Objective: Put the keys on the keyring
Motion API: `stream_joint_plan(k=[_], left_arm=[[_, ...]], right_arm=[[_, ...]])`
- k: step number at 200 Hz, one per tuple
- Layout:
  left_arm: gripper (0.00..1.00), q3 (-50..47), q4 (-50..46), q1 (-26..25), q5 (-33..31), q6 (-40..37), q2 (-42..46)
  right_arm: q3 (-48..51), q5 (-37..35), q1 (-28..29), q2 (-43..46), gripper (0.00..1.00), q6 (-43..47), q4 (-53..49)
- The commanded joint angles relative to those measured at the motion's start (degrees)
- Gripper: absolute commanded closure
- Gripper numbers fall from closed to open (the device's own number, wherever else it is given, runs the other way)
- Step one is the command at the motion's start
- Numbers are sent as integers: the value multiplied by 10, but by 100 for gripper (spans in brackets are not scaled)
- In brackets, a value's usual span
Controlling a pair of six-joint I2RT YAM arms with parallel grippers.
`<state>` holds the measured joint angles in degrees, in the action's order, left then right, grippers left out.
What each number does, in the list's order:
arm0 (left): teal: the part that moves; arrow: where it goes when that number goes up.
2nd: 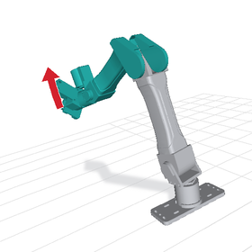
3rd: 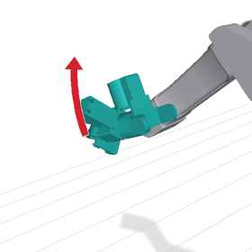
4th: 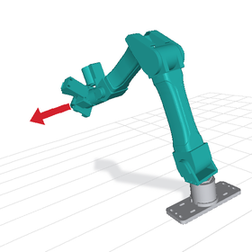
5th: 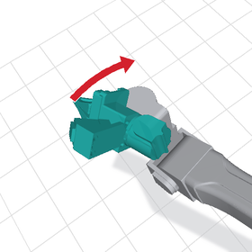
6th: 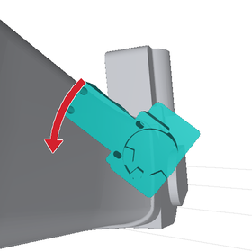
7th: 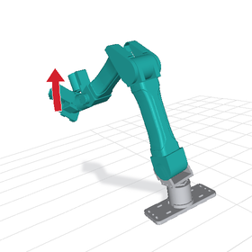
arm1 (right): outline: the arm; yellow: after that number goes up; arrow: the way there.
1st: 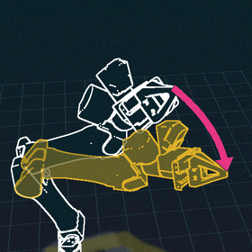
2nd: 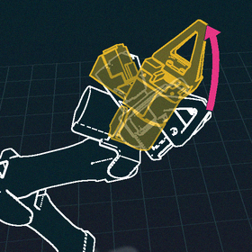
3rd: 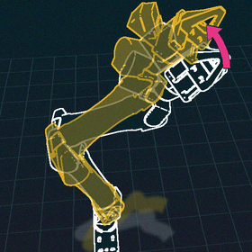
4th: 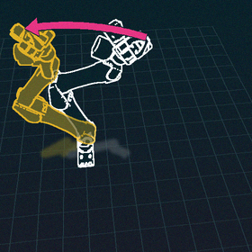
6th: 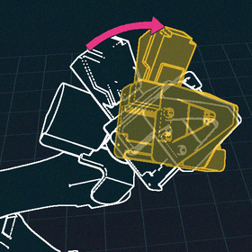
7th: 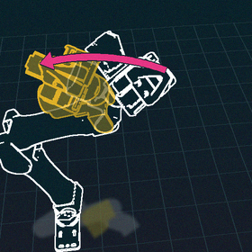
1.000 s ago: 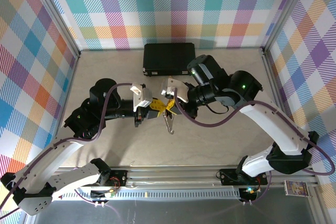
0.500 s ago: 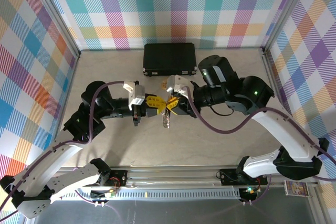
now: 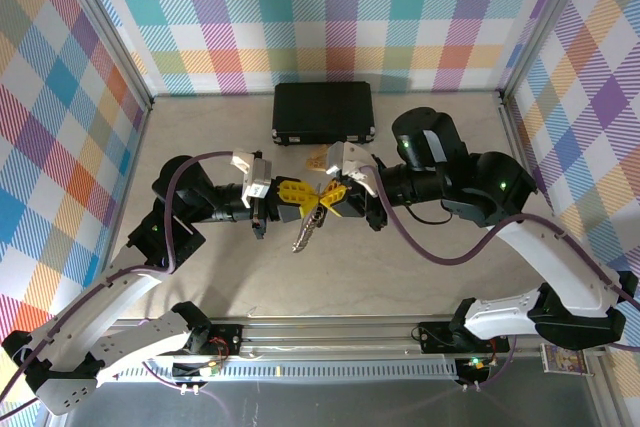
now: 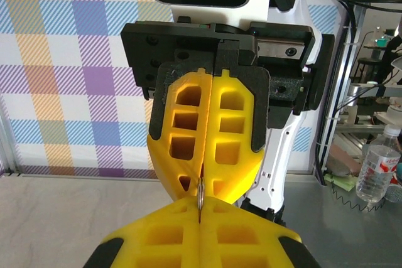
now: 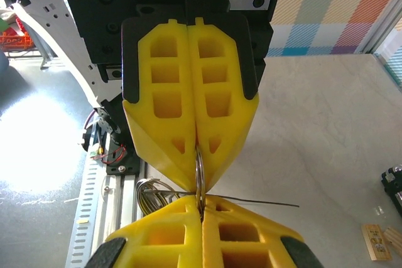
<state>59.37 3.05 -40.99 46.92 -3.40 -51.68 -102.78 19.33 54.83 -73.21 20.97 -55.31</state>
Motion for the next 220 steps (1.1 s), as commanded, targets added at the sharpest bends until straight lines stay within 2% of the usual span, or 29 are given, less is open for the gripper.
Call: stream_joint_plan(k=[1, 24, 35, 57, 91, 119, 138, 164, 185, 220], left_arm=[[100, 17, -33, -6, 18, -38, 4], [100, 38, -114, -6, -7, -89, 5], [93, 52, -159, -7, -29, -120, 3], [89, 91, -263, -7, -63, -180, -14], [88, 110, -302, -6, -78, -210, -28], [89, 104, -289, -6, -76, -203, -31], [100, 94, -269, -7, -70, -189, -30], [100, 74, -228, -6, -59, -159, -18], [100, 52, -154, -6, -47, -118, -2], [100, 27, -52, -6, -11, -51, 5]], right_arm=[[7, -1, 2, 2, 100, -1, 17], [-1, -11, 3, -3, 100, 9, -2], [-10, -20, 3, -9, 100, 17, -17], [-38, -41, 4, -34, 100, 33, -62], [-57, -56, 11, -56, 100, 49, -96], [-68, -65, 21, -68, 100, 56, -110], [-73, -71, 30, -79, 100, 60, -118], [-75, -69, 33, -81, 100, 59, -114], [-66, -61, 34, -65, 100, 46, -87], [-43, -40, 33, -35, 84, 24, -40]])
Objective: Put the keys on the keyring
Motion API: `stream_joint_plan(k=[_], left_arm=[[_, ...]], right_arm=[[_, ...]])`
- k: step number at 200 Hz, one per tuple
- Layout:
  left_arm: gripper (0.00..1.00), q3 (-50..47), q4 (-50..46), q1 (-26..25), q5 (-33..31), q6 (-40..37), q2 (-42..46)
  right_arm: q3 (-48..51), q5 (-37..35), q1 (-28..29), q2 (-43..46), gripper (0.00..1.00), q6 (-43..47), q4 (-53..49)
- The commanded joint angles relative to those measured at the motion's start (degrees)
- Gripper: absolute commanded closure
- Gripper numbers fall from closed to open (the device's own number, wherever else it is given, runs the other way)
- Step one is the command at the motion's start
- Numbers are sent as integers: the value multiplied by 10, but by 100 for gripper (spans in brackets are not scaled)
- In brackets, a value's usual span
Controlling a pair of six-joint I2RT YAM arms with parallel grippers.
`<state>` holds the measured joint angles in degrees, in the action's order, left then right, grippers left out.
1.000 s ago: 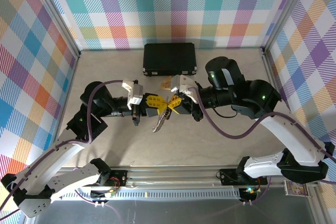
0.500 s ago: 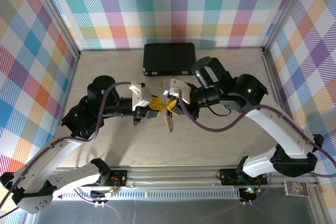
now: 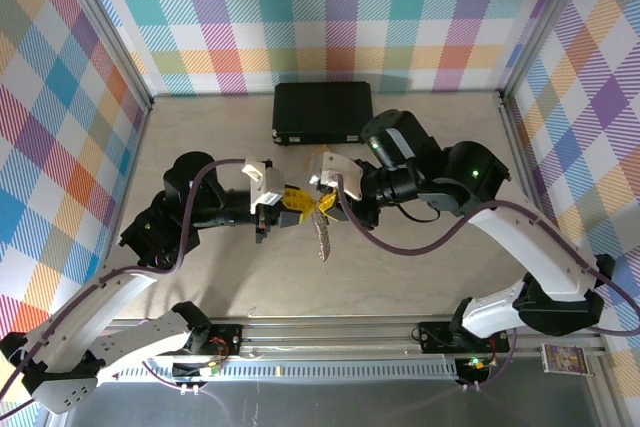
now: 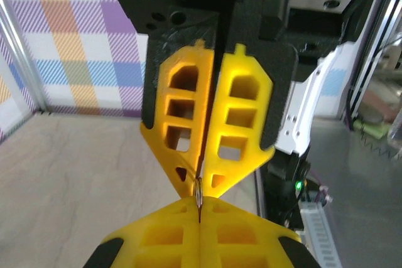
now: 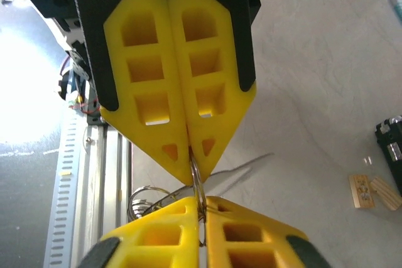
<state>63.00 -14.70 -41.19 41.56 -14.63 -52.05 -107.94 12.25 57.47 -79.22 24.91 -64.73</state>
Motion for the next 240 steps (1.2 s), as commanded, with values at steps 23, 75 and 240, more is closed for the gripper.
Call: stream_joint_plan(k=[23, 75, 240], left_arm=[[100, -11, 143, -4, 49, 74, 10], [100, -39, 198, -4, 63, 115, 24], [98, 34, -53, -4, -85, -57, -20]], right_arm=[[20, 50, 8, 40, 79, -27, 81], [33, 59, 7, 55, 95, -36, 103], [-99, -104, 73, -70, 100, 46, -72]])
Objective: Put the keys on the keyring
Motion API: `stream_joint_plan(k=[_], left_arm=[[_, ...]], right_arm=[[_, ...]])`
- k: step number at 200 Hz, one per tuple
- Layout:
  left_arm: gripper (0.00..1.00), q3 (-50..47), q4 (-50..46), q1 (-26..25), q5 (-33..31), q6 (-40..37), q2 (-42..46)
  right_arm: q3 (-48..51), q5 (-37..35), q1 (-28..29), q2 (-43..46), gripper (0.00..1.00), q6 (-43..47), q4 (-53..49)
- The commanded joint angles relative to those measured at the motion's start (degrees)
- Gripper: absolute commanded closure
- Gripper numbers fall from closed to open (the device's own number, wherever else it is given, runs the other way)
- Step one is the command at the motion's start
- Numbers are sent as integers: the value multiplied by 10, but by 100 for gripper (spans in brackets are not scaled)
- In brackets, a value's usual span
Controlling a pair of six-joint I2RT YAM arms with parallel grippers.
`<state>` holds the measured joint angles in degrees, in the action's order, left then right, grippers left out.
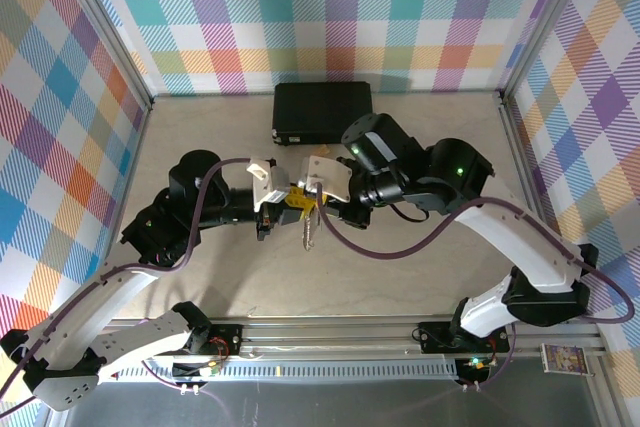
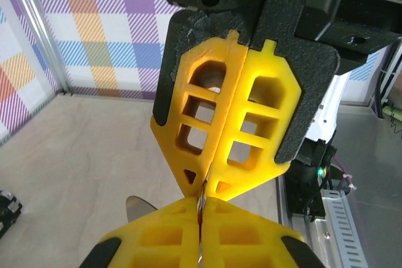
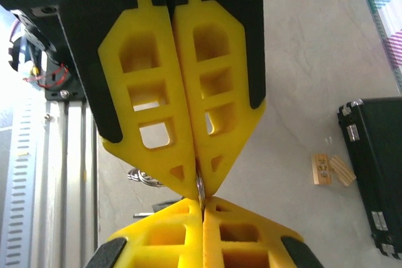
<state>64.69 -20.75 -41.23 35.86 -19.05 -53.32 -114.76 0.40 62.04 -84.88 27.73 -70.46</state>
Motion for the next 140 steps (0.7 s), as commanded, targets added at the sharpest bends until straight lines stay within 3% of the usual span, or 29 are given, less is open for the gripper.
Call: stream_joint_plan(k=[1, 44, 83, 140], left_arm=[[99, 17, 8, -4, -28, -13, -7], [100, 10, 42, -3, -8, 4, 13], [100, -2, 142, -3, 68, 69, 33], [100, -39, 301, -3, 130, 183, 37]], right_arm=[[-32, 14, 28, -14, 100, 18, -14], [-41, 27, 33, -3, 100, 3, 6], [0, 54, 32, 49, 81, -24, 78], [33, 82, 31, 94, 81, -44, 135]])
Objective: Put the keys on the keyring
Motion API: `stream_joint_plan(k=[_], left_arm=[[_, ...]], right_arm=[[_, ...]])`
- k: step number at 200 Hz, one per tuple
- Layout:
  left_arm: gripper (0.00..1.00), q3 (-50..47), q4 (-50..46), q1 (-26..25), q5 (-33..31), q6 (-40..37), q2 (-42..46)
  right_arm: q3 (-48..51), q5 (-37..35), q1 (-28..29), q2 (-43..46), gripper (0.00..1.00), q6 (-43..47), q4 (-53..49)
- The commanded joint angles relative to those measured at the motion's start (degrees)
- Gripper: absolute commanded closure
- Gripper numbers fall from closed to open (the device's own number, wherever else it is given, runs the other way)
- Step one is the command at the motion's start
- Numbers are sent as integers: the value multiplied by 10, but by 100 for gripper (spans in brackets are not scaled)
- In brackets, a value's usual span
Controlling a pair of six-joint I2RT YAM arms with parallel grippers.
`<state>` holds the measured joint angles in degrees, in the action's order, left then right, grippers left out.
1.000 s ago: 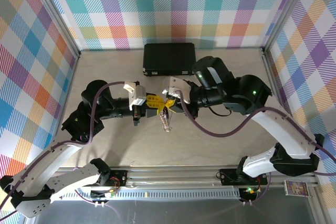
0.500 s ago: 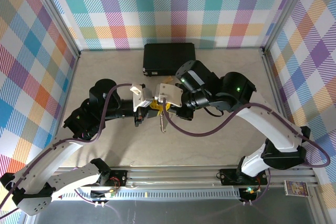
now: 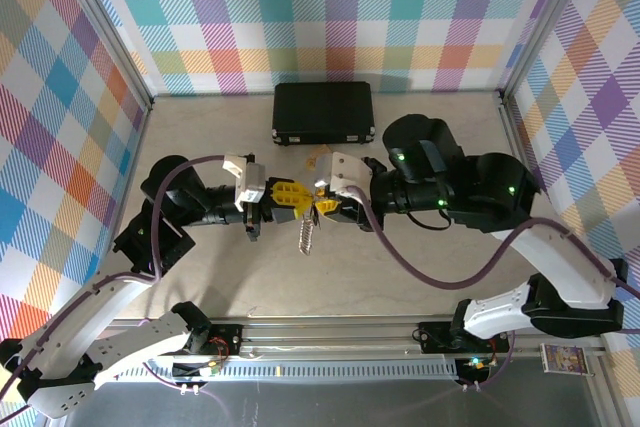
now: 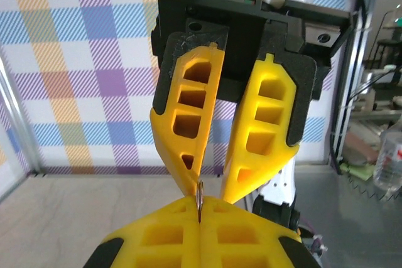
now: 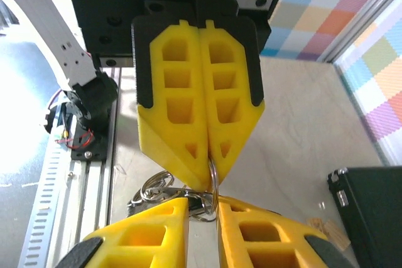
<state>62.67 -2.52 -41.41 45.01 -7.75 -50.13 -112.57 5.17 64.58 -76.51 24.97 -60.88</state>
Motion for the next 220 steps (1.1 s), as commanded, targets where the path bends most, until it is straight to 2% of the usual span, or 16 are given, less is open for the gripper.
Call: stream_joint_plan(k=[1, 24, 53, 96, 147, 220], left_arm=[[100, -19, 122, -2, 40, 72, 4], [100, -38, 173, -2, 42, 109, 6], [100, -47, 182, -2, 34, 117, 7], [100, -50, 187, -2, 18, 120, 10], [100, -53, 219, -2, 23, 141, 11], [100, -53, 261, -2, 28, 175, 12]], right_arm=[[11, 34, 6, 11, 81, -17, 40], [26, 40, 6, 25, 84, -20, 58], [30, 37, 6, 29, 84, -22, 62], [59, 15, 5, 60, 71, -35, 89], [134, 11, -1, 126, 70, -69, 144], [189, 53, -2, 144, 65, -99, 190]])
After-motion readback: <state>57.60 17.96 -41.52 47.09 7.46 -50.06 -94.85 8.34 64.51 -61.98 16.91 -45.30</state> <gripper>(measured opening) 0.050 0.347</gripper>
